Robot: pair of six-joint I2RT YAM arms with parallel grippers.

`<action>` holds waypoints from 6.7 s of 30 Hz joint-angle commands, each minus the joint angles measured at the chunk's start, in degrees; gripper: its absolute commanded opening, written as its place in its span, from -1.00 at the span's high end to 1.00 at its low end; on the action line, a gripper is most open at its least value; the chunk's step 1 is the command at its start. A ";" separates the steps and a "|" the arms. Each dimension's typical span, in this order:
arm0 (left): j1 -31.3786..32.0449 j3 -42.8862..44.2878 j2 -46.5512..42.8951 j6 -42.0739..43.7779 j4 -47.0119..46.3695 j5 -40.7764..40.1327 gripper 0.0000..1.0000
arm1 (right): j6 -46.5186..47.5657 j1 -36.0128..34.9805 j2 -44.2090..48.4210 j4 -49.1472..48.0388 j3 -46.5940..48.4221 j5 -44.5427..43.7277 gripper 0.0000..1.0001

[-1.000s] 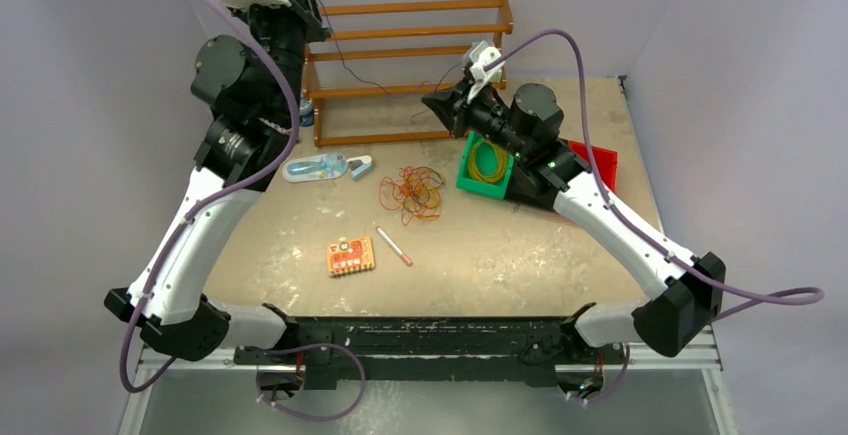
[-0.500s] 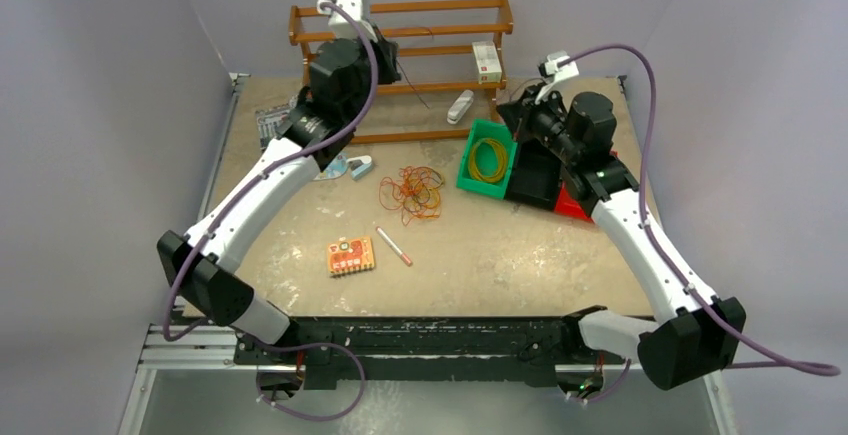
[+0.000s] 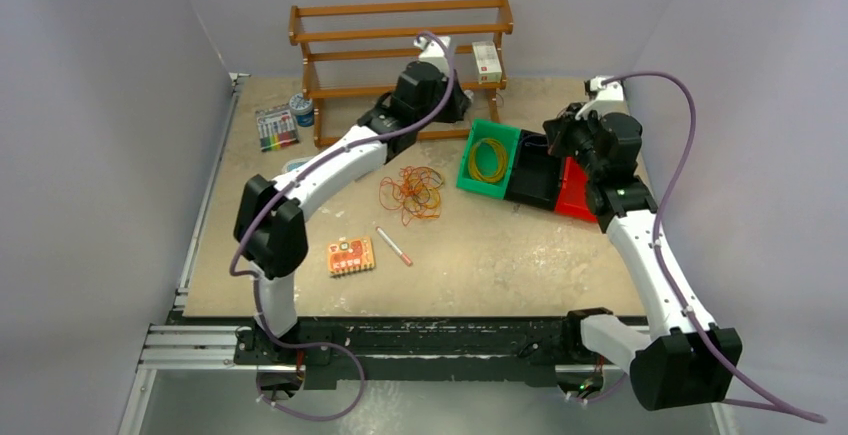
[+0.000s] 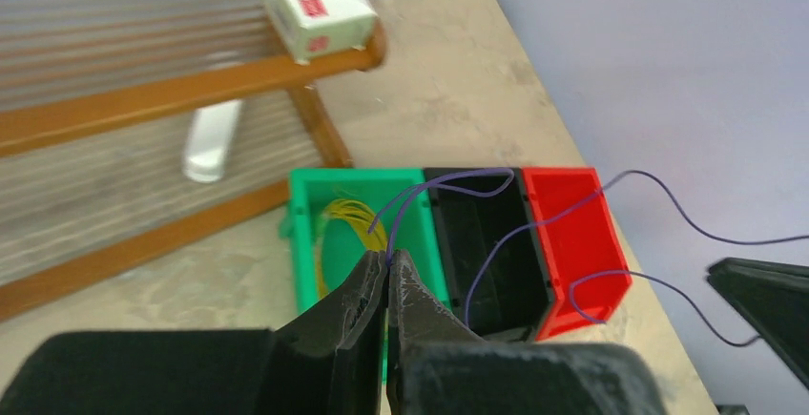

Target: Untangle the cables

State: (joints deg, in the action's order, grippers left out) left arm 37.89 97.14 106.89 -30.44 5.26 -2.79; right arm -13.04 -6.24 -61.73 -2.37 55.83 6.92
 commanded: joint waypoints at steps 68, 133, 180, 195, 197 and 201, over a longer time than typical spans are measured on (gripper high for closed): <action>10.10 26.74 25.95 7.06 7.96 -1.53 1.00 | -5.39 6.86 -23.20 -21.05 -7.90 4.11 0.97; 13.63 29.11 19.92 11.25 12.77 -11.38 0.05 | -2.00 6.86 7.24 -11.09 -15.02 -3.49 -0.18; 2.54 -23.44 -18.47 15.24 16.59 -25.19 0.08 | 16.64 5.28 -35.81 20.68 19.40 -4.30 -0.03; 2.41 -24.10 -18.54 15.71 16.54 -25.19 0.08 | 17.44 4.58 -39.28 22.82 20.46 -6.13 0.19; 2.35 -24.09 -18.48 15.80 16.54 -25.10 0.08 | 17.22 4.36 -39.53 23.03 20.43 -6.02 0.29; 2.30 -24.02 -18.47 15.85 16.55 -24.99 0.08 | 16.91 3.88 -39.73 22.46 20.19 -4.95 0.53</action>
State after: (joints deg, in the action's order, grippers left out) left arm 40.56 73.21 91.02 -15.40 23.44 -27.68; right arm 3.70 -1.63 -101.23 19.88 73.91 0.99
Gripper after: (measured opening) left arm 0.461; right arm 0.280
